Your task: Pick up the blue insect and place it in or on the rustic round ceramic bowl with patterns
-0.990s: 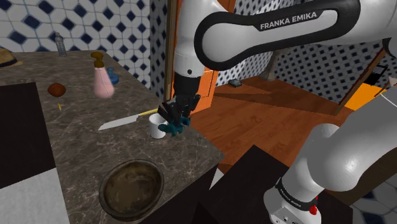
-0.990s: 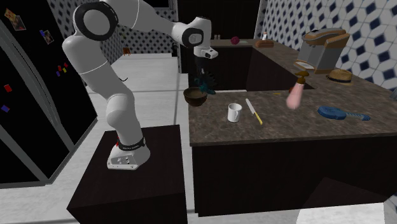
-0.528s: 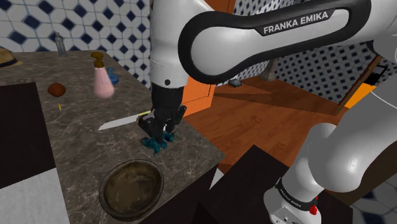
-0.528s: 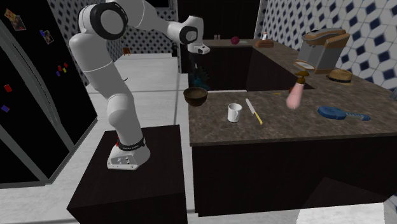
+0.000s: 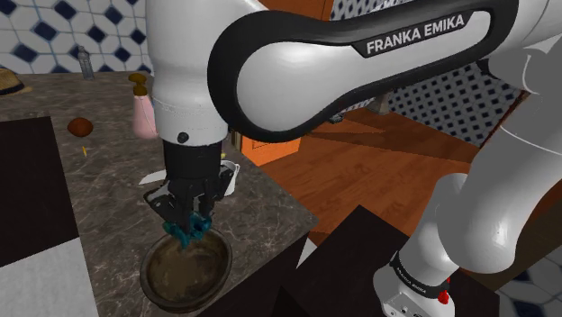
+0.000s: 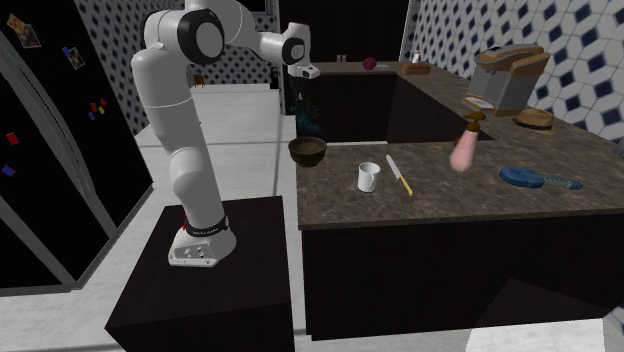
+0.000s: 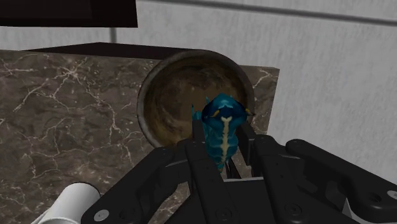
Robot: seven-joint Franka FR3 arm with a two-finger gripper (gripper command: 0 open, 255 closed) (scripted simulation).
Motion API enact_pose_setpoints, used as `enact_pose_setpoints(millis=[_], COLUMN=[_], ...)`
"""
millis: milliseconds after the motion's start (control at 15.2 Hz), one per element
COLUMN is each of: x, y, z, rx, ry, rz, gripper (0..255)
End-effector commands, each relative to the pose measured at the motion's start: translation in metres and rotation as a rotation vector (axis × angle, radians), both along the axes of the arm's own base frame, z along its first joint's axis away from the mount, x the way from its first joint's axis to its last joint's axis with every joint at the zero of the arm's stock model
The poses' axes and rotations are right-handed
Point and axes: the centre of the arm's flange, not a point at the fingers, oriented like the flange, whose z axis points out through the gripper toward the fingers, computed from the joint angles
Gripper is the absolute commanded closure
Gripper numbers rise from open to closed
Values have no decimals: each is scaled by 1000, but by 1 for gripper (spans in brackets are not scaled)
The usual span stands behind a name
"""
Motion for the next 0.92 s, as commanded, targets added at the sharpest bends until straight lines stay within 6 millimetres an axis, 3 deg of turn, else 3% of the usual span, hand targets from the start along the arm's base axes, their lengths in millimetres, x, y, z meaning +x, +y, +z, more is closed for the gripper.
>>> enact_pose_setpoints(millis=[0, 858], x=[-1, -1], y=[3, 3], z=[-10, -79], rx=[0, 0], ry=[0, 0], rz=[-2, -2], gripper=[255, 255])
